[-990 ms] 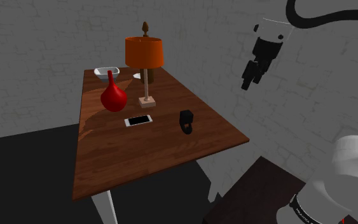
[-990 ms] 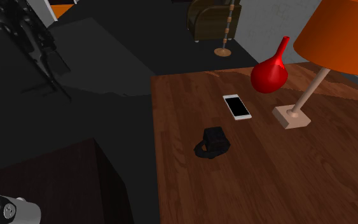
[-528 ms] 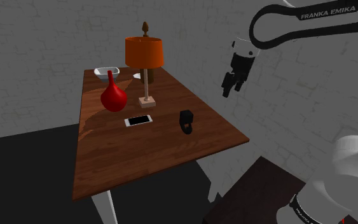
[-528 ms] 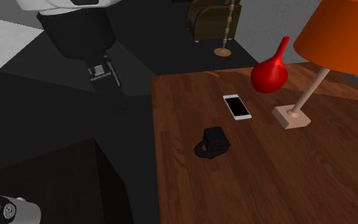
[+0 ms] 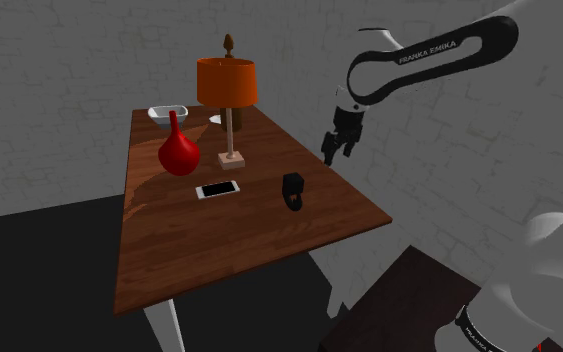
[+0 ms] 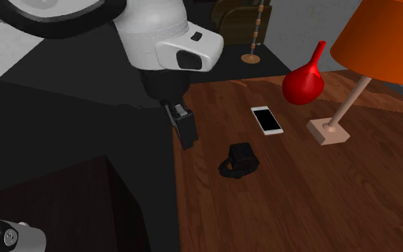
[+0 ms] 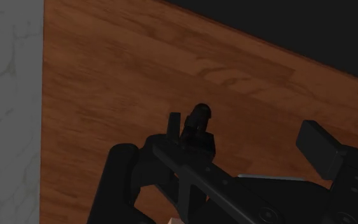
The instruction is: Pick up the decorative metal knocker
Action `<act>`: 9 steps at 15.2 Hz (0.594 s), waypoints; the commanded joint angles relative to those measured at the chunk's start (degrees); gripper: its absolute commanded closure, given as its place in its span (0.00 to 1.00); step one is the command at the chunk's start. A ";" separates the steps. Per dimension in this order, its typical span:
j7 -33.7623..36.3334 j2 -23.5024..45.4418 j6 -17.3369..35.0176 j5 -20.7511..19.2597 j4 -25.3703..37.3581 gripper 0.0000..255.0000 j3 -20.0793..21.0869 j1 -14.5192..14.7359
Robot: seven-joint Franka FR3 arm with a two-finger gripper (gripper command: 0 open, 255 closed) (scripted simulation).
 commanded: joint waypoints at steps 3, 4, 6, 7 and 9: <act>-0.44 9.29 3.84 1.18 4.68 0.00 -0.42 0.14; -0.58 11.55 4.66 1.52 5.89 0.00 -0.49 0.14; -0.87 16.07 6.11 2.24 8.54 0.00 -0.59 0.11; -1.02 18.34 6.73 2.61 9.98 0.00 -0.62 0.07; -1.32 22.89 7.77 3.37 13.05 0.00 -0.61 -0.05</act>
